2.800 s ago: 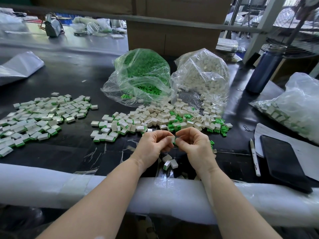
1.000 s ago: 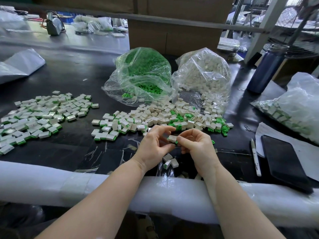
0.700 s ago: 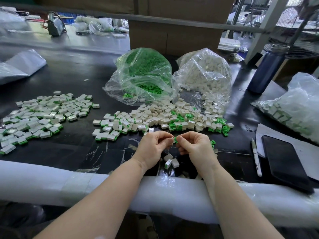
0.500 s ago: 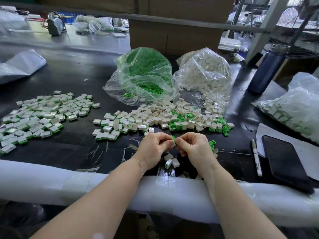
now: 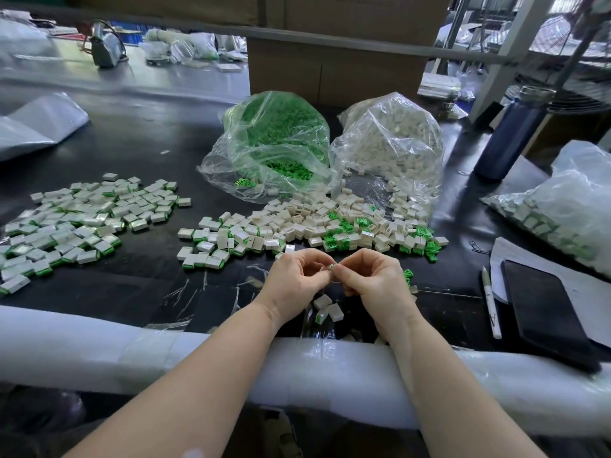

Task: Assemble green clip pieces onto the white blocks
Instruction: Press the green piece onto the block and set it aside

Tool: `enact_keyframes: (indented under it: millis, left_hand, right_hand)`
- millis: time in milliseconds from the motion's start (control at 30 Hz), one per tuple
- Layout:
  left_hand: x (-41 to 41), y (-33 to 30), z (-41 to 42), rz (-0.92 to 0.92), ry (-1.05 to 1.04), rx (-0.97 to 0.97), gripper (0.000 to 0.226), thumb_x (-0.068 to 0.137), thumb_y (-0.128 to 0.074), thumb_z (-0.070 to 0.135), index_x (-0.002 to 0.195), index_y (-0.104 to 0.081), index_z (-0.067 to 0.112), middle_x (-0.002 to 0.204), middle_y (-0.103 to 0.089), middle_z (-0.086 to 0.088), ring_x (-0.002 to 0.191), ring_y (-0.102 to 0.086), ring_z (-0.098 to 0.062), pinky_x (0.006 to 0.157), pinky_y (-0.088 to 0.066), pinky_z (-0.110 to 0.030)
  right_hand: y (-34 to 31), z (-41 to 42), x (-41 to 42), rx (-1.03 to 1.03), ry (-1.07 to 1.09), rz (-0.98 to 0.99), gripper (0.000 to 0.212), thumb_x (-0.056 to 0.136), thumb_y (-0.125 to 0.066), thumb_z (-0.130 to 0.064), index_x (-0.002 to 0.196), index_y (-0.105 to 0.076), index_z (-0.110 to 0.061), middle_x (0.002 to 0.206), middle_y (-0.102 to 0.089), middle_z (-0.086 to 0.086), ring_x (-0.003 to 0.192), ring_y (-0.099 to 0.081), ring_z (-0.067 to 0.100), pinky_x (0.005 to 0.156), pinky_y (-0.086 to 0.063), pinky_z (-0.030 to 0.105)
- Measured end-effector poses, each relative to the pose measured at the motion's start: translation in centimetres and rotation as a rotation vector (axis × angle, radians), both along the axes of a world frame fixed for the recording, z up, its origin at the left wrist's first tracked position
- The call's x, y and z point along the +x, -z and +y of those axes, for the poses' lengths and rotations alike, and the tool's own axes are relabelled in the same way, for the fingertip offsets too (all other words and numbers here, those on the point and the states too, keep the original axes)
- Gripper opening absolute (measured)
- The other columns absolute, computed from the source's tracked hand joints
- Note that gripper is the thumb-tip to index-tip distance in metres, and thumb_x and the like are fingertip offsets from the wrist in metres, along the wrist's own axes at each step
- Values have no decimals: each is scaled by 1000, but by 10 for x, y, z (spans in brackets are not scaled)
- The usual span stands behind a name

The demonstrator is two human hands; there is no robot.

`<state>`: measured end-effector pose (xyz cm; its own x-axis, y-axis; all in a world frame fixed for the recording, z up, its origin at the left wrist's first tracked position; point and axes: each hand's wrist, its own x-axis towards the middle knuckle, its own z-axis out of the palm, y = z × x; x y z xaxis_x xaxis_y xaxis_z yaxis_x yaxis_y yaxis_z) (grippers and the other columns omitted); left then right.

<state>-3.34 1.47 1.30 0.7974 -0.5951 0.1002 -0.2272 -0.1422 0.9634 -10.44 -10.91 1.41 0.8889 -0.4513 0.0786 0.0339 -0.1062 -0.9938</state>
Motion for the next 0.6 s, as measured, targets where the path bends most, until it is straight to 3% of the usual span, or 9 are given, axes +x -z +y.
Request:
enact_keyframes:
  millis: [100, 333, 467, 600]
  left_hand:
    - [0, -1, 0, -30, -5, 27, 17, 82, -60, 3, 79, -65, 19, 79, -67, -17, 70, -58, -18, 72, -52, -36]
    - [0, -1, 0, -17, 13, 8, 22, 83, -59, 3, 75, -63, 22, 72, -63, 1, 68, -57, -9, 65, -49, -18]
    - [0, -2, -1, -5, 15, -23, 16, 85, -60, 2, 82, -63, 18, 85, -62, -8, 76, -58, -16, 72, -51, -25]
    - [-1, -3, -2, -35, 51, -34, 13, 84, -62, 2, 87, -64, 15, 103, -51, -2, 78, -55, -11, 78, -49, -18]
  right_hand:
    - [0, 0, 0, -18, -25, -14, 11, 77, -73, -4, 69, -66, -6, 57, -62, 2, 51, -53, 8, 49, -45, 19]
    - [0, 0, -1, -12, -39, -9, 12, 81, -68, -5, 70, -67, -8, 61, -64, 2, 55, -53, 12, 52, -47, 21]
    - [0, 0, 0, 7, -44, -8, 7, 88, -63, -12, 82, -64, -8, 72, -65, 3, 61, -57, 12, 54, -48, 20]
    - [0, 2, 2, -33, -138, 57, 16, 94, -53, -19, 93, -66, -11, 76, -68, -1, 66, -63, 3, 58, -48, 16]
